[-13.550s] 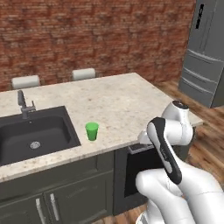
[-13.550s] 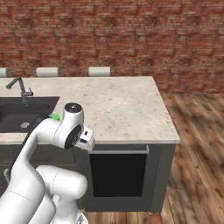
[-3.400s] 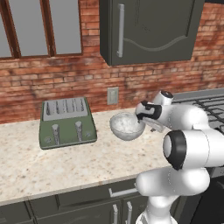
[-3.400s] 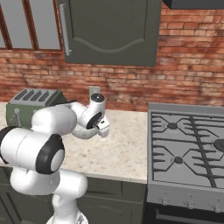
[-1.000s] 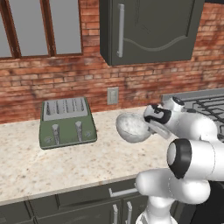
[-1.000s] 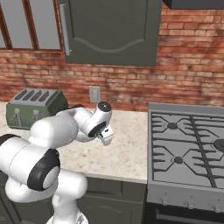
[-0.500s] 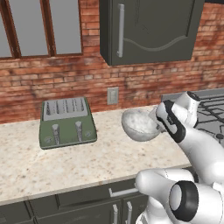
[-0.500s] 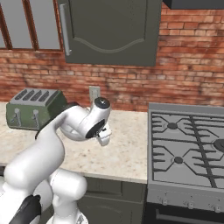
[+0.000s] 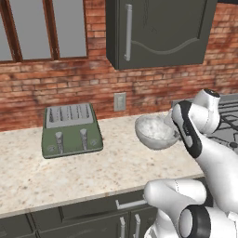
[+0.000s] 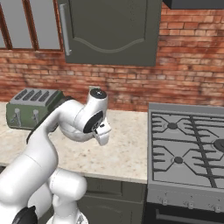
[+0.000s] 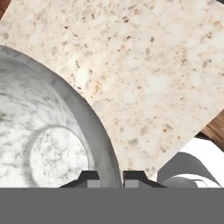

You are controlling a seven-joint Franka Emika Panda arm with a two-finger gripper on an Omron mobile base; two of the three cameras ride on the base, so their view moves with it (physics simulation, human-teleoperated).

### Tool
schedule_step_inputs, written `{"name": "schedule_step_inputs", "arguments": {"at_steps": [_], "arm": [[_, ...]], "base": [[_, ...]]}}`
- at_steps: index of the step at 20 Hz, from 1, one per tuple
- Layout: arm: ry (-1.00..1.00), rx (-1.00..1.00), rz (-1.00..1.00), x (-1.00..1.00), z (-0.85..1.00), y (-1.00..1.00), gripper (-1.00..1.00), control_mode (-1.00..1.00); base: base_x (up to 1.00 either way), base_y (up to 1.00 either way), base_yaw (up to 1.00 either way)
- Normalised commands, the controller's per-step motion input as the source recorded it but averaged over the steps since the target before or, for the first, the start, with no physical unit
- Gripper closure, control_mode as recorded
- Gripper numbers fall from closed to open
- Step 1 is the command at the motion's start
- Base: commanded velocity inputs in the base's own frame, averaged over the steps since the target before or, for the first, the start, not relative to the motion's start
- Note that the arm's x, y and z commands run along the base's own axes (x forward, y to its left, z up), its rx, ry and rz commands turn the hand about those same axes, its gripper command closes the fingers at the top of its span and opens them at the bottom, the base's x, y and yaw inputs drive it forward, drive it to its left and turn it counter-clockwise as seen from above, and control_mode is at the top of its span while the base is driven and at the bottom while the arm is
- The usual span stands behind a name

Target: Pick the cup and bowl from the counter and place them on the counter next to the sink.

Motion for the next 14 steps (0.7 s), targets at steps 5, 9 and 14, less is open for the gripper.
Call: {"name": "schedule_step_inputs", "arguments": {"at_steps": [5,9,14], "arm": [[0.00,-0.01,0.00,-0.21,0.00,-0.05,1.00,-1.00],[0.00,0.00,0.00,0.00,0.00,0.00,1.00,-1.00],[0.00,0.00,0.00,0.00,0.00,0.00,1.00,-1.00]], "base": [[0.00,0.00,0.00],[0.00,0.00,0.00],[0.00,0.00,0.00]]}}
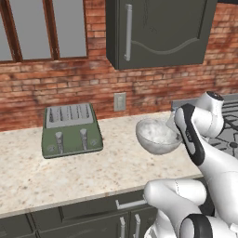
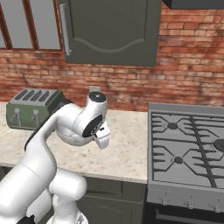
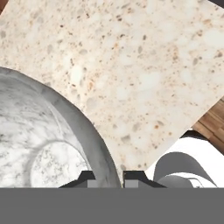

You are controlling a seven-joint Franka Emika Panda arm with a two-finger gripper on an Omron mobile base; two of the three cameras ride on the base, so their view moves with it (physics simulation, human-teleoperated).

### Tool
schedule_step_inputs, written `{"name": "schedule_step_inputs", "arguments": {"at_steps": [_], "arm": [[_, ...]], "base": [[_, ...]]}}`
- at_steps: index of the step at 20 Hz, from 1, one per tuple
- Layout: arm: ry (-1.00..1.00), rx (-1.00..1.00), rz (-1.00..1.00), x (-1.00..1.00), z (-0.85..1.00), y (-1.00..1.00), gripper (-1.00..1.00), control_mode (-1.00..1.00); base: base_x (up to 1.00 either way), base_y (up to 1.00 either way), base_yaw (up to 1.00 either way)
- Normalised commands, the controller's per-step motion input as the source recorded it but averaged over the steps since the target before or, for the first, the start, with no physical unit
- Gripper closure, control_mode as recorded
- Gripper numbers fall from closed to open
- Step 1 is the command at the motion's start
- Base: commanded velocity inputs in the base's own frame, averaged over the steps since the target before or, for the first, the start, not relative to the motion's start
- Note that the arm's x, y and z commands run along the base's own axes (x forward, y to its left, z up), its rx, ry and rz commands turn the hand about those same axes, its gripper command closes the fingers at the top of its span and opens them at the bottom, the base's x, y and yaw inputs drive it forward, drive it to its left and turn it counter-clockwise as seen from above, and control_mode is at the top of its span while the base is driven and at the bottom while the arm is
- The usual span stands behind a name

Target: Pick the cup and bowl from the counter and place them on the counter next to the sink.

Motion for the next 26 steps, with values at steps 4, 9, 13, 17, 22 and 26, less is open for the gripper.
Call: {"name": "schedule_step_inputs", "arguments": {"at_steps": [4,9,13,17,22,26], "arm": [[0.00,0.00,0.00,0.00,0.00,0.00,1.00,1.00],[0.00,0.00,0.00,0.00,0.00,0.00,1.00,1.00],[0.00,0.00,0.00,0.00,0.00,0.00,1.00,1.00],[0.00,0.00,0.00,0.00,0.00,0.00,1.00,1.00],[0.00,0.00,0.00,0.00,0.00,0.00,1.00,1.00],[0.00,0.00,0.00,0.00,0.00,0.00,1.00,1.00]], "base": [[0.00,0.00,0.00],[-0.44,-0.11,-0.03],[-1.00,-0.55,-0.19],[-1.00,-0.57,-0.20],[-0.27,-0.23,-0.50],[0.04,-0.36,-0.77]]}}
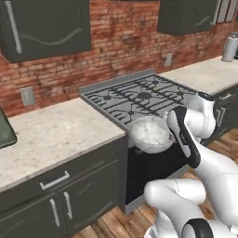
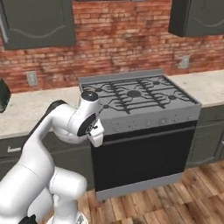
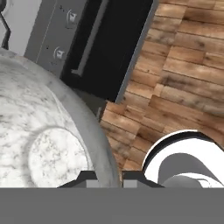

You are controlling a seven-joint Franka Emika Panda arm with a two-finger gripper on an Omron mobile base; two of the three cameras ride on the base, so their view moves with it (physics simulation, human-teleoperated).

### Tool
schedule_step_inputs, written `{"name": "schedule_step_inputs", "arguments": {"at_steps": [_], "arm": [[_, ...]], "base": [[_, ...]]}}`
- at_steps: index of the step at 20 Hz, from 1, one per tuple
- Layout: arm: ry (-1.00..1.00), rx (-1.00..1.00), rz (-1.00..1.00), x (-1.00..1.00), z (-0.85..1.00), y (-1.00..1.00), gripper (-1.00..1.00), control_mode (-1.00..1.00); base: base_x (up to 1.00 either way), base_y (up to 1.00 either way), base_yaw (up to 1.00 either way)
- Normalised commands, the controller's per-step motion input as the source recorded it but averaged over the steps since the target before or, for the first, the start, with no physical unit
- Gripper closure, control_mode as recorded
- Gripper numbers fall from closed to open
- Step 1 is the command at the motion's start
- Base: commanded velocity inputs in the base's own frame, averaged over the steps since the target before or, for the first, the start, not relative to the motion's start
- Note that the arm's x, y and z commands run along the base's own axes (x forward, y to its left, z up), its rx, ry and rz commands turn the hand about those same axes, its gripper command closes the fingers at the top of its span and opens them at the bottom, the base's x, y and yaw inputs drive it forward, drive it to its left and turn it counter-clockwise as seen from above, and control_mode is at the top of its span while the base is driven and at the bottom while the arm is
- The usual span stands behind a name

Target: Pick the cup and bowl from the counter and place them on the counter next to the sink.

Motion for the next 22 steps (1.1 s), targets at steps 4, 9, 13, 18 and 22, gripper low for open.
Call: {"name": "schedule_step_inputs", "arguments": {"at_steps": [4,9,13,18,22], "arm": [[0.00,0.00,0.00,0.00,0.00,0.00,1.00,1.00],[0.00,0.00,0.00,0.00,0.00,0.00,1.00,1.00],[0.00,0.00,0.00,0.00,0.00,0.00,1.00,1.00],[0.00,0.00,0.00,0.00,0.00,0.00,1.00,1.00],[0.00,0.00,0.00,0.00,0.00,0.00,1.00,1.00]], "base": [[0.01,-0.27,-0.85],[0.04,-0.22,-0.88],[0.01,-0.22,-0.88],[0.01,-0.17,-0.89],[0.73,0.21,-0.62]]}}
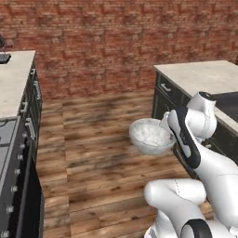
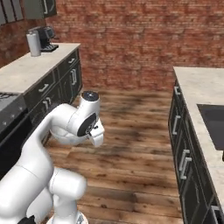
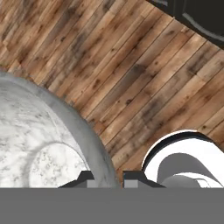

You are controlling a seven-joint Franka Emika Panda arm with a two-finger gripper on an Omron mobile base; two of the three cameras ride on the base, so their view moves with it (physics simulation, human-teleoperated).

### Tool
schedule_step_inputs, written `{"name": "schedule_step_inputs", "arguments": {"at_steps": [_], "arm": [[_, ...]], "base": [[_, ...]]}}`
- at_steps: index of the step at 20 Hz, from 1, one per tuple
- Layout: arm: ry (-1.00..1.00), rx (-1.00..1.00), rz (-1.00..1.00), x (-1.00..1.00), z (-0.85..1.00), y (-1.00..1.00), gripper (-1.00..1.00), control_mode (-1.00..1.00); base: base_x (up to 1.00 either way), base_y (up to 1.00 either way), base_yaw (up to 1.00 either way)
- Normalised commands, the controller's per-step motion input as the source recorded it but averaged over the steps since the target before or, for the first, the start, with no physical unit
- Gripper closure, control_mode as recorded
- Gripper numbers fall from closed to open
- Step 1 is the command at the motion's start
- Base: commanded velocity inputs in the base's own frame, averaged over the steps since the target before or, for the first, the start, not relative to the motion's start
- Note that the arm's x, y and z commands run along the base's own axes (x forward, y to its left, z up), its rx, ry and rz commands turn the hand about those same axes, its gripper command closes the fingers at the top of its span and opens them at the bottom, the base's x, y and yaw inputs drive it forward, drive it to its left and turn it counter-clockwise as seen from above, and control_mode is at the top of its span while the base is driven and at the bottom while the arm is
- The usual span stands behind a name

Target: Pick the cup and bowl from the counter and place them on the counter next to the sink.

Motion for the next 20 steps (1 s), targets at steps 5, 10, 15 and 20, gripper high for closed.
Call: {"name": "schedule_step_inputs", "arguments": {"at_steps": [5,10,15,20], "arm": [[0.00,0.00,0.00,0.00,0.00,0.00,1.00,1.00],[0.00,0.00,0.00,0.00,0.00,0.00,1.00,1.00],[0.00,0.00,0.00,0.00,0.00,0.00,1.00,1.00],[0.00,0.00,0.00,0.00,0.00,0.00,1.00,1.00]], "base": [[1.00,0.40,-0.25],[1.00,0.37,-0.24],[1.00,0.17,-0.21],[1.00,0.02,-0.40]]}}
